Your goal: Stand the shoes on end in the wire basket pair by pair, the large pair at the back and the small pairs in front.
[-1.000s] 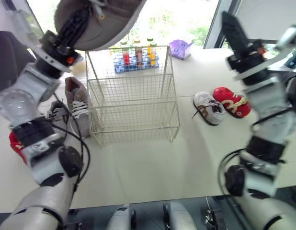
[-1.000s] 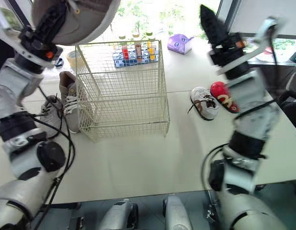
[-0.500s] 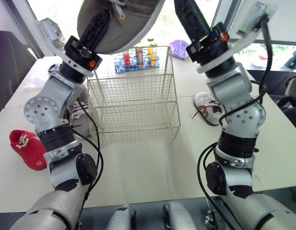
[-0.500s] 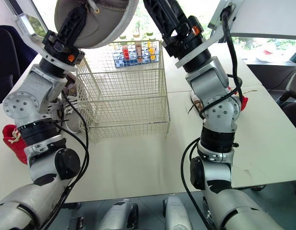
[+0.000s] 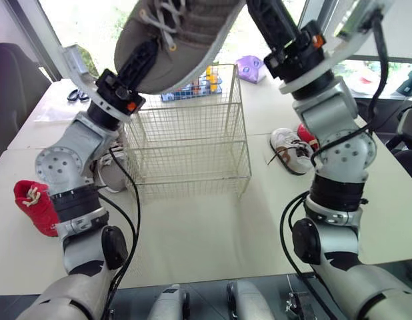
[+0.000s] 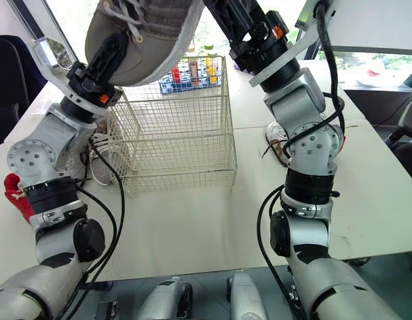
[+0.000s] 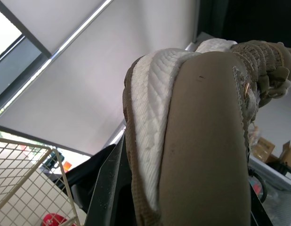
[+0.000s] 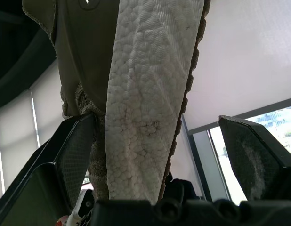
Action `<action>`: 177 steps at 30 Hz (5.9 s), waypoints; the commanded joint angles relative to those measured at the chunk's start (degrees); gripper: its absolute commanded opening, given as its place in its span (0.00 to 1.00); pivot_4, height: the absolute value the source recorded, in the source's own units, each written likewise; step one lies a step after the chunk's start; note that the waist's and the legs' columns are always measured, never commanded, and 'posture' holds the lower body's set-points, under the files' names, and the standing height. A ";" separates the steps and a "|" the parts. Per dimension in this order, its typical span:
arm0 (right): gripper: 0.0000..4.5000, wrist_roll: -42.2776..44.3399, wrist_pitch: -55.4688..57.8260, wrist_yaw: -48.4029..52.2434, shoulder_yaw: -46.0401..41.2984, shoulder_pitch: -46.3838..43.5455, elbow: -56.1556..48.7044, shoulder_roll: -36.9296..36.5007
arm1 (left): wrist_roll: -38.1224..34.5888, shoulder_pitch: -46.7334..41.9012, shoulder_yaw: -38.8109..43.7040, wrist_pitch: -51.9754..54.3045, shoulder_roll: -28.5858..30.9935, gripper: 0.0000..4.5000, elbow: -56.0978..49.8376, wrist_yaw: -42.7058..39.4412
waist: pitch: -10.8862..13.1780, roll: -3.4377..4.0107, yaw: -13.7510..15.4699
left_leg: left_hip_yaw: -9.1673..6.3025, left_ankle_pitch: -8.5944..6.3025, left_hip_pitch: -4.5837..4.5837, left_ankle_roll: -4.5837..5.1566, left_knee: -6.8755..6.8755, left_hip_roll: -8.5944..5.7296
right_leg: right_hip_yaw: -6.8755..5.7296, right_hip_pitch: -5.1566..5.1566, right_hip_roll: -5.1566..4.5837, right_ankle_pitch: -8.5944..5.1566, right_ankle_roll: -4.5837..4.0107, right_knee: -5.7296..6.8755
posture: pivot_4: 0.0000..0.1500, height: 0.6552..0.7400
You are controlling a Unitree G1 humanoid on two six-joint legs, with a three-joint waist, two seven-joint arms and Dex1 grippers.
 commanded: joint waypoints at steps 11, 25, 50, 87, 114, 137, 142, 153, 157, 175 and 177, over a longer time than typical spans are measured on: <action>0.99 6.85 6.82 5.05 -0.21 0.22 -2.68 -6.48 | 3.40 -0.43 -6.64 0.26 4.80 0.15 0.57 -6.51 | 0.00 0.00 -0.04 | 0.01 0.00 0.00 0.00 -0.02 0.01 | 0.00 0.00 0.01 0.00 0.00 -0.01 | 1.00 1.00; 0.40 3.41 5.58 5.39 1.99 -1.64 -2.46 -4.60 | 4.44 1.39 -8.31 1.81 6.25 0.46 -0.65 -8.30 | 0.00 0.00 0.05 | 0.01 0.00 0.00 0.00 -0.01 0.00 | 0.00 0.00 -0.02 0.00 0.00 -0.02 | 1.00 1.00; 0.40 -34.59 -32.48 54.00 11.94 -33.45 54.29 -22.35 | 5.31 10.56 -4.51 8.79 29.21 0.99 -18.99 -6.81 | 0.02 0.03 -0.31 | 0.15 -0.03 0.02 0.05 -0.14 0.03 | 0.09 -0.08 0.00 0.00 0.00 -0.11 | 1.00 1.00; 0.99 -56.10 -41.56 55.41 12.01 -37.60 82.20 -13.23 | 16.67 18.16 -5.43 4.43 44.55 1.00 -23.45 -13.37 | 0.04 0.04 -0.12 | 0.08 -0.02 0.00 -0.01 -0.16 0.02 | 0.08 -0.07 -0.02 -0.01 -0.02 -0.13 | 1.00 1.00; 0.99 -36.30 1.02 69.68 12.80 -16.71 18.79 -34.56 | 39.05 -12.47 -16.59 12.55 43.04 1.00 23.05 4.36 | 0.00 0.02 0.46 | 0.02 -0.06 0.03 0.06 -0.08 -0.04 | -0.08 0.01 0.04 -0.01 -0.01 -0.01 | 1.00 1.00; 1.00 -18.39 16.50 48.15 7.83 5.16 -12.90 -37.42 | 66.76 -31.38 -19.36 -16.14 19.69 0.94 73.09 16.51 | -0.03 -0.22 1.71 | 0.17 -0.05 -0.10 0.09 0.06 -0.14 | -0.15 -0.14 -0.10 0.00 0.01 0.04 | 1.00 1.00; 1.00 -16.77 16.31 45.10 7.71 5.94 -13.85 -37.80 | 67.61 -29.50 -16.86 -16.52 17.55 0.51 73.44 18.65 | -0.04 -0.24 1.81 | 0.17 -0.05 -0.08 0.09 0.06 -0.14 | -0.14 -0.13 -0.10 0.00 0.01 0.05 | 1.00 1.00; 1.00 -14.53 16.17 39.76 7.15 7.20 -14.91 -38.44 | 65.65 -29.85 -9.90 -16.71 18.61 0.01 72.61 21.39 | -0.08 -0.26 1.75 | 0.18 -0.05 -0.05 0.10 0.07 -0.16 | -0.14 -0.10 -0.11 0.00 0.02 0.07 | 1.00 1.00; 1.00 -14.41 15.88 38.72 7.28 7.31 -14.54 -37.99 | 62.95 -35.20 -6.03 -16.17 20.92 0.01 70.96 21.82 | 0.03 -0.44 1.78 | 0.18 -0.05 -0.06 0.10 0.06 -0.14 | -0.15 -0.12 -0.09 0.00 0.02 0.08 | 1.00 1.00; 1.00 -15.19 12.56 39.51 10.39 6.83 -10.51 -35.86 | 58.53 -31.86 -1.71 17.98 29.46 0.01 55.92 25.45 | 0.04 -1.10 1.43 | 0.17 -0.07 -0.13 0.12 0.05 -0.09 | -0.17 -0.19 -0.08 0.01 0.03 0.19 | 1.00 1.00; 1.00 -15.31 12.19 39.39 10.52 6.93 -10.13 -35.14 | 57.77 -29.35 -1.09 23.61 28.37 0.01 51.85 25.25 | 0.04 -1.10 1.48 | 0.17 -0.07 -0.13 0.12 0.05 -0.10 | -0.16 -0.19 -0.11 0.01 0.03 0.17 | 1.00 1.00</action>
